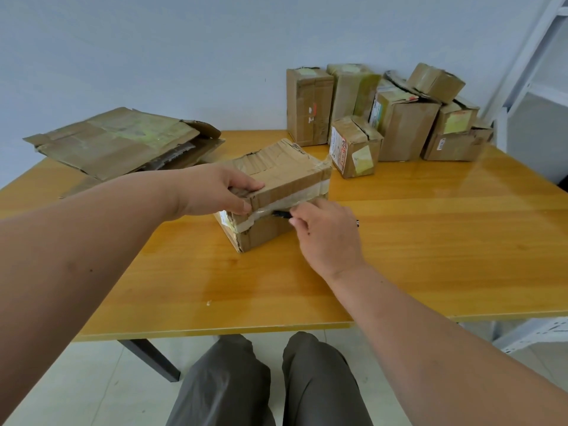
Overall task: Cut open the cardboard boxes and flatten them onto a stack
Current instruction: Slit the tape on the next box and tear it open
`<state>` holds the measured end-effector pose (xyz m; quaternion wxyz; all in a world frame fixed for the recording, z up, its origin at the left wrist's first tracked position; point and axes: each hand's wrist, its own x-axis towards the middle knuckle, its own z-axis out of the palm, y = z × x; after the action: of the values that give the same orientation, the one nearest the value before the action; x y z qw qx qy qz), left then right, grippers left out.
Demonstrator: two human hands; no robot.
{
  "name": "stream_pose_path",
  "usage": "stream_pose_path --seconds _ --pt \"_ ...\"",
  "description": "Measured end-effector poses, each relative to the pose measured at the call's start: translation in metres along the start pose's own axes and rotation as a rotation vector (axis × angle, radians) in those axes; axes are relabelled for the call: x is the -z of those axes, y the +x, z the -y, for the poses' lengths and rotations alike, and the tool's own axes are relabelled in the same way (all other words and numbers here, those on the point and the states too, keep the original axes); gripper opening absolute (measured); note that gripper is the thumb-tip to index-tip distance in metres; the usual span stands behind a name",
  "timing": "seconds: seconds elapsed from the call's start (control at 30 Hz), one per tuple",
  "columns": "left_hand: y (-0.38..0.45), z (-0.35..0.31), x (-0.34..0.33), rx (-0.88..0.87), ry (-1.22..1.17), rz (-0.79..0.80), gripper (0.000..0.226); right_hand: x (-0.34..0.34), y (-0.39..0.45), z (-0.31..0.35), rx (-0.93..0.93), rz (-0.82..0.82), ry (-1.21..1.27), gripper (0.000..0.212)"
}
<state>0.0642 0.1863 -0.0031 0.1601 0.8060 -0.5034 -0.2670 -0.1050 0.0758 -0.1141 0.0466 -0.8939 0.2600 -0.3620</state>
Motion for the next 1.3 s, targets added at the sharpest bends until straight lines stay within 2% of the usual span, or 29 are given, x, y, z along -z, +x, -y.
stream_pose_path --seconds 0.23,0.4,0.53,0.8,1.07,1.3 --pt "0.002 -0.001 0.003 0.012 -0.016 0.008 0.048 0.009 0.008 -0.033 -0.11 -0.033 -0.051 0.004" --pt "0.004 -0.004 0.004 0.02 -0.032 0.015 0.046 0.005 -0.001 -0.021 0.056 0.03 0.047 0.004" --pt "0.003 -0.002 0.002 0.02 -0.031 0.008 0.047 -0.005 -0.004 -0.002 0.099 0.037 0.091 0.002" --pt "0.004 0.001 0.001 0.011 -0.043 0.005 0.046 -0.005 -0.005 0.001 0.113 0.001 0.156 0.004" --pt "0.003 0.002 0.001 0.002 -0.042 0.007 0.047 -0.007 0.001 0.007 0.135 0.005 0.107 0.006" --pt "0.005 0.003 0.002 0.008 -0.049 0.008 0.047 -0.002 0.006 -0.012 0.066 -0.018 0.072 0.004"
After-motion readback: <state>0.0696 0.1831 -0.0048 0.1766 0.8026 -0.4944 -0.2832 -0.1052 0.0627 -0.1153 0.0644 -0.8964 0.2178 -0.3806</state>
